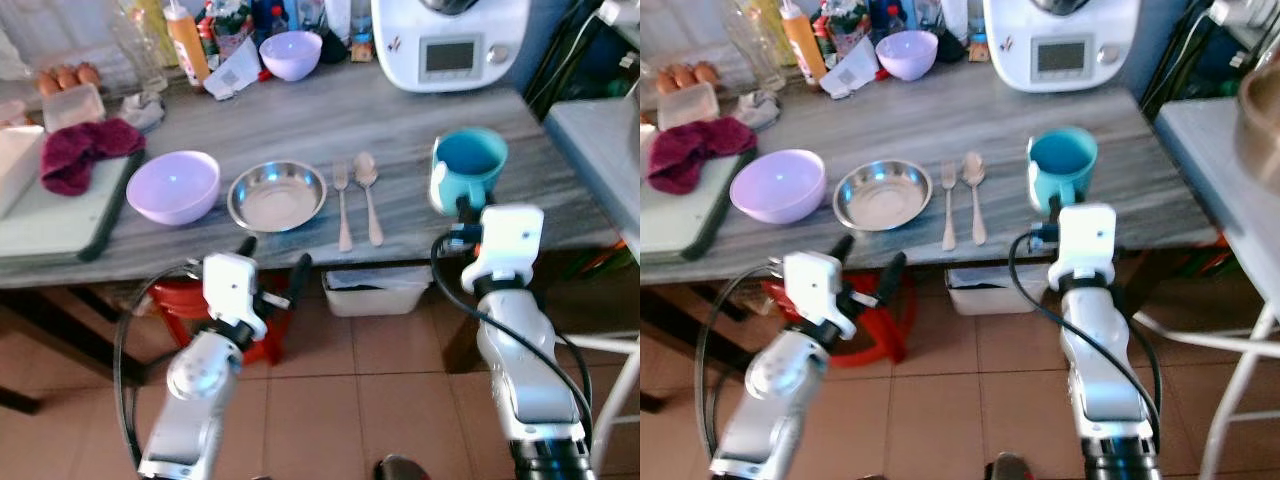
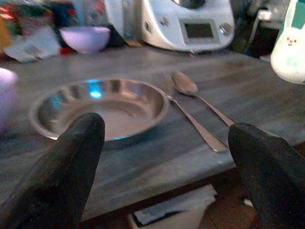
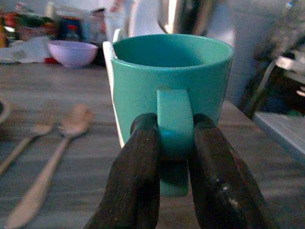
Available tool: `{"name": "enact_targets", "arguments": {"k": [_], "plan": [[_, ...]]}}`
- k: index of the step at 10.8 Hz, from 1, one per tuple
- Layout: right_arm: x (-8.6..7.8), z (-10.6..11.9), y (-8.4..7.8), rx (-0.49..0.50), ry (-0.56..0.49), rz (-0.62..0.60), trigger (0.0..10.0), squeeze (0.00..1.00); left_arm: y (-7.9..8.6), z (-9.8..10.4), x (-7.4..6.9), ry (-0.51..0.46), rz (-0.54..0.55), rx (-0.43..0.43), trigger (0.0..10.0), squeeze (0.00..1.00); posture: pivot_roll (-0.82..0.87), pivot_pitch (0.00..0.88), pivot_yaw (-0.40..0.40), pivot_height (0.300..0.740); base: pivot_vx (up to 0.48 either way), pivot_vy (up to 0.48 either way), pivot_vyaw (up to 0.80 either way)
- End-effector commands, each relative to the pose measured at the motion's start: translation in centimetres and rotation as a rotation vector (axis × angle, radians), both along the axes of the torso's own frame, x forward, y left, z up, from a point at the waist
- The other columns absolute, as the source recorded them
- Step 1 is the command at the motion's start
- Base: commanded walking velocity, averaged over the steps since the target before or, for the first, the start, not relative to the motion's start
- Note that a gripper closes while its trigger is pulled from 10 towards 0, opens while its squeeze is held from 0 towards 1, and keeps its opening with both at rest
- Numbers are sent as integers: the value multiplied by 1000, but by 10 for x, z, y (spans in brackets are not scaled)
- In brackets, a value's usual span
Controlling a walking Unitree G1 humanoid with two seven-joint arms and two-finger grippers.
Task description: Setting the table
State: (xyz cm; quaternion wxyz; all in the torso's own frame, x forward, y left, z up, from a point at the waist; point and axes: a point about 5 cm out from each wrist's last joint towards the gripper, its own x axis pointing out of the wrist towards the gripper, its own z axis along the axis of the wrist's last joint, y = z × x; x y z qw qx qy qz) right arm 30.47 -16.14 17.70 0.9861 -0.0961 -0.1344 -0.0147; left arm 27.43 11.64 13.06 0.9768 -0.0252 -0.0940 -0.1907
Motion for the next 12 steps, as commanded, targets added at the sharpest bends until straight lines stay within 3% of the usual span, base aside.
{"name": "enact_targets", "arguments": {"k": [1, 9, 12], "plan": [[-2, 6, 11, -4, -31, 43, 10000, 0, 11, -6, -5, 25, 27, 22, 10000, 0, -98, 124, 59, 740, 0, 0, 0], [-6, 14, 7, -37, -63, 35, 10000, 0, 10, 1, -9, 8, -1, 12, 10000, 0, -106, 121, 59, 740, 0, 0, -100], [-8, 12, 6, -42, -58, 32, 10000, 0, 8, 0, -9, 11, -8, 8, 10000, 0, -107, 121, 59, 740, 280, 0, 0]]}}
